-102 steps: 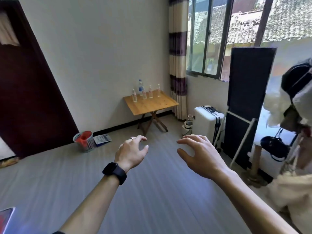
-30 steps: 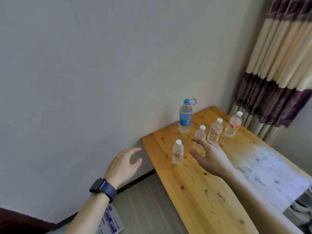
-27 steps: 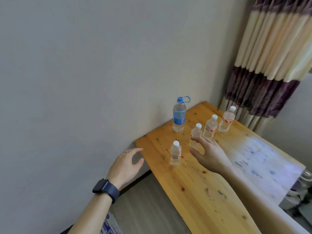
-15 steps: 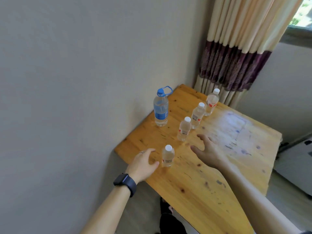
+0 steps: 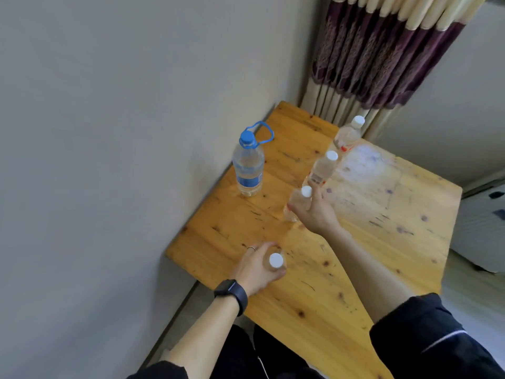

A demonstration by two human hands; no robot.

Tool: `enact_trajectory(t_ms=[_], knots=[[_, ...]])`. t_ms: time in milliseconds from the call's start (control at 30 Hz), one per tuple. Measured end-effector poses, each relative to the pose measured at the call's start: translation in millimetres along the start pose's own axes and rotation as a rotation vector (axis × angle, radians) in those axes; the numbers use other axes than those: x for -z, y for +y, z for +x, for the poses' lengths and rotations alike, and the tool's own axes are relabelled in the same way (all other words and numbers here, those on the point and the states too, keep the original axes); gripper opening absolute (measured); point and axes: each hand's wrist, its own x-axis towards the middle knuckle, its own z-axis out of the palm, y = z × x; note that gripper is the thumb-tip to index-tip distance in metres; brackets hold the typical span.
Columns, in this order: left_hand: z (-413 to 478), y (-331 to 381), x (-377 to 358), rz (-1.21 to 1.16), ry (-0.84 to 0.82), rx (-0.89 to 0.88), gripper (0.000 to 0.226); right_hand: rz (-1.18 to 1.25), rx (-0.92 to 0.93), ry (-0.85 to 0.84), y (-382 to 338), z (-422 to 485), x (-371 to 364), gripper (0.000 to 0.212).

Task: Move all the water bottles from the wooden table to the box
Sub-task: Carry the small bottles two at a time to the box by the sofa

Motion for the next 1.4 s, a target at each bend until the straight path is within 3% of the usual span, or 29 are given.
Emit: enact_trajectory(t_ms=[100, 233, 533, 933, 1100, 1200, 1300, 1400], knots=[[10, -6, 4, 0.021, -0.059, -0.057, 0.063, 0.033, -0.003, 0.039, 7, 9, -6, 0.064], [15, -10, 27, -0.037, 0.016, -0.114, 0.044, 0.068, 0.042, 0.112, 10, -1, -6, 0.034], [21, -34, 86, -0.033, -0.022, -0.164, 0.043, 0.218, -0.086, 0.177, 20, -97, -51, 0.022], [40, -35, 103, -0.084, -0.384, -0.130, 0.053, 0.255, -0.132, 0.243, 7, -146, -92, 0.050], [32, -37, 90, -0.060, -0.270, -0.171, 0.068, 0.303, -0.236, 0.193, 7, -134, -90, 0.077], [21, -44, 73, -0.144, -0.084, -0.078, 0.085, 0.317, -0.252, 0.191, 7, -129, -92, 0.072], [17, -46, 62, -0.139, 0.062, -0.090, 0.071, 0.337, -0.246, 0.191, 7, -135, -95, 0.064], [25, -44, 72, -0.083, -0.051, -0.162, 0.057, 0.340, -0.248, 0.196, 8, -146, -99, 0.062]])
